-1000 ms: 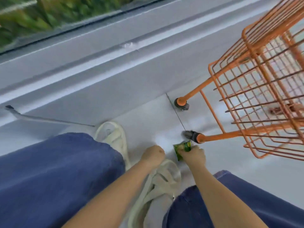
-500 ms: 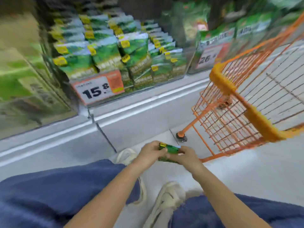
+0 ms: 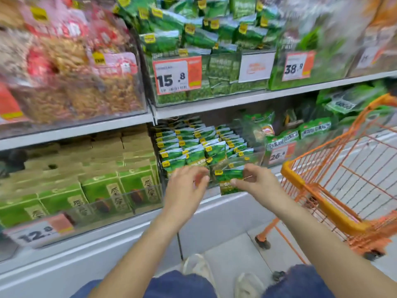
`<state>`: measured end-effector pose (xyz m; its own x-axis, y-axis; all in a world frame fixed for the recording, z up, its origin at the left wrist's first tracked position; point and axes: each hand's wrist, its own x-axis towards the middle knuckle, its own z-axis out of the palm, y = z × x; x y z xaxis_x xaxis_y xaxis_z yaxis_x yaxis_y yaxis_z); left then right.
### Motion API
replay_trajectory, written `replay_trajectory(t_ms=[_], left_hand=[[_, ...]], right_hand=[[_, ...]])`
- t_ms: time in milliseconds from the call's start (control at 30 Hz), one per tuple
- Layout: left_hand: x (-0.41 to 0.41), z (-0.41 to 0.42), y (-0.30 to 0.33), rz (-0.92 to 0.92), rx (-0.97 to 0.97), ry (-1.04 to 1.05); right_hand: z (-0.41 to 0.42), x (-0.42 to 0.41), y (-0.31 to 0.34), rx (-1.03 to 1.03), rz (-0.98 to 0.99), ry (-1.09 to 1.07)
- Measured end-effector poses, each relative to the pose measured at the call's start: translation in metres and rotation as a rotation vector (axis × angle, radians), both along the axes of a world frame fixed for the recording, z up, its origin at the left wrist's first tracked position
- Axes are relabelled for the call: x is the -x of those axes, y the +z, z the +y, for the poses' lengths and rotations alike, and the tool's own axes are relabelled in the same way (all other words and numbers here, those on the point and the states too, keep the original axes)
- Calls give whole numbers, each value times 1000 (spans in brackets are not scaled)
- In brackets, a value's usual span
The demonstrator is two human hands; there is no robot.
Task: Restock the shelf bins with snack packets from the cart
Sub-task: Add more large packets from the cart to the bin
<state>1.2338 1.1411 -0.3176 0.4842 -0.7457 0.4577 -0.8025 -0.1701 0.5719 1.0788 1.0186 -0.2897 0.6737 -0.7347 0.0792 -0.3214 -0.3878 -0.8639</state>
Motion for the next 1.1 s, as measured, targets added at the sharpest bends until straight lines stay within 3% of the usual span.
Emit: replay_trajectory(t_ms=[100,233,333,400,567,700,833,967,1100], left_hand=[[-23,-44,18,-323,-116,123],[-37,-92,20,-490,-459,129],[-47,-110,15,-544,-397,96],[-55,-121,18,-614,-299,65],[-52,-130,20,-772,-558,28],[-46,-125,14,-909,-615,44],[-43,-126,19,-843,-646,25],[-53,-120,17,-673,-624,19],[-52,-120,19,-701,-643,5]], right_hand=[[-28,-11,21,-48,-132,-121],[-72,-29,23,-173,-247,-245],[-95,-39,12,-245,-284,-279],[-104,-46,4,-232,-260,-309],[-118,-68,-4,-127,-134,-268],[-120,-71,-12,120,83,-233],[-121,-69,-8,149,132,-147],[-125,-66,-8,91,-3,-68],[-134,-65,-18,81,175,32]])
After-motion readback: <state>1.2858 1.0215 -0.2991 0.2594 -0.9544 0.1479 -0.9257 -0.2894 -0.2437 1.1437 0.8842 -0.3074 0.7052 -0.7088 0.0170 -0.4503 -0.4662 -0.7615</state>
